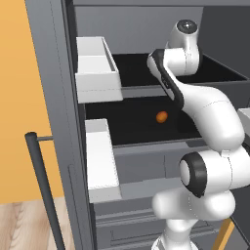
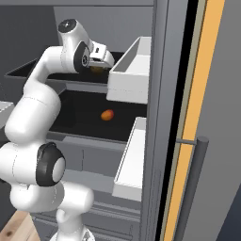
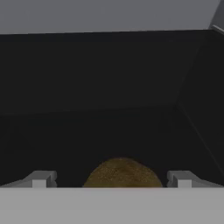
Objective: Retrieve the kiwi and mango from the fridge and place them into the bowl on the dining table.
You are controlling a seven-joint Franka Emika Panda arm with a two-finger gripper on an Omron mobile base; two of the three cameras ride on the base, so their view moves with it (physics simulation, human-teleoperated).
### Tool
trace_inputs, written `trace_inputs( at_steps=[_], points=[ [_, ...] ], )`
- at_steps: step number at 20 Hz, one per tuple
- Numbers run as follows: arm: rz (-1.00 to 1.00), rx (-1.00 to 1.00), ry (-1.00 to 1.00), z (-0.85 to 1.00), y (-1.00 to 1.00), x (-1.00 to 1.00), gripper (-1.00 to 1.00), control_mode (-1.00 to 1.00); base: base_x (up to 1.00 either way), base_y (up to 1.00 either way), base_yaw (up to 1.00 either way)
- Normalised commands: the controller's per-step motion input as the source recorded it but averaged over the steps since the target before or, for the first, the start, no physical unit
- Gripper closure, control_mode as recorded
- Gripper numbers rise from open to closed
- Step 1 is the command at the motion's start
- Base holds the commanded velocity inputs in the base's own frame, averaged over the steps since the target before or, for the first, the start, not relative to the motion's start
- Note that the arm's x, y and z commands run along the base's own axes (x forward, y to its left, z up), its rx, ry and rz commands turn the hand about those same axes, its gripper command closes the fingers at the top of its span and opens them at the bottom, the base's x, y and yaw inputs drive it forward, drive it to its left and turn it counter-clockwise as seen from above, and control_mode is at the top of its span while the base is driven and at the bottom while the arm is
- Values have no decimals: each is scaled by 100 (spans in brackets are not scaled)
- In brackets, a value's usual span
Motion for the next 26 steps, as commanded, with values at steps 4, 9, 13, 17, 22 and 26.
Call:
trace_inputs(
  at_steps=[4, 9, 13, 17, 22, 26],
  points=[
    [0, 0, 0, -89, 0, -11, -100, -100, 0, 0, 0],
    [0, 0, 0, -52, 0, 8, 100, -100, 0, 0, 0],
    [0, 0, -7, -27, 0, 34, 100, -100, 0, 0, 0],
    [0, 1, 0, -19, 0, 29, 100, -100, 0, 0, 0],
    [2, 0, -3, -7, 0, -40, 100, -100, 0, 0, 0],
    [7, 0, 0, 0, 0, -100, 100, -100, 0, 0, 0]
  ],
)
